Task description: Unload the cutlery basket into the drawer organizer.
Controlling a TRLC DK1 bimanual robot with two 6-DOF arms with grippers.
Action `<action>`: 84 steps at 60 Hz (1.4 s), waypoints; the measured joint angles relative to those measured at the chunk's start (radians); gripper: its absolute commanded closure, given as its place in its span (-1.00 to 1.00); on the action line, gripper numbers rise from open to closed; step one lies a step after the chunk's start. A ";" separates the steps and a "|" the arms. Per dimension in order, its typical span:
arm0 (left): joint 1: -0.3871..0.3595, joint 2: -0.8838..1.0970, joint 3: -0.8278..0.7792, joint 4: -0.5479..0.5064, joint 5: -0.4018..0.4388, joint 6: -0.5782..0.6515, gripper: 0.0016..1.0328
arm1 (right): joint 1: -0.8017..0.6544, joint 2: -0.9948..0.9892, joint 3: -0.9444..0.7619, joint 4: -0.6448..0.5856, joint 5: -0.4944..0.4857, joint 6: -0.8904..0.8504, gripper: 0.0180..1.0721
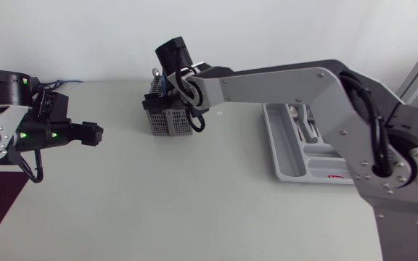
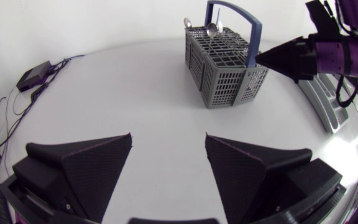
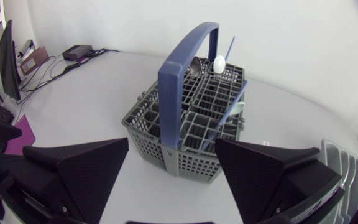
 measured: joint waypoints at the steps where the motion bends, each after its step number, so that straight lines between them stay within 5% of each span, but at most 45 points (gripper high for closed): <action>1: 0.000 0.001 0.000 0.002 0.000 0.000 -0.81 | 0.000 0.009 0.016 -0.005 0.000 0.000 -0.79; 11: 0.000 0.006 0.001 0.021 0.000 0.000 -0.81 | 0.000 0.115 0.188 -0.079 0.037 -0.007 -0.49; 18: 0.000 0.013 0.001 0.031 0.000 0.002 -0.81 | 0.003 0.183 0.290 -0.120 0.092 -0.043 0.31; 30: 0.000 0.016 0.001 0.040 0.000 0.016 -0.81 | 0.016 0.226 0.332 -0.123 0.125 -0.091 0.63; 52: 0.000 0.014 -0.013 0.044 0.000 0.023 -0.81 | 0.034 0.107 0.133 -0.045 0.115 -0.060 0.64; 84: -0.034 -0.063 -0.043 0.036 0.000 0.026 -0.81 | 0.034 -0.629 -0.875 0.130 -0.090 -0.092 0.53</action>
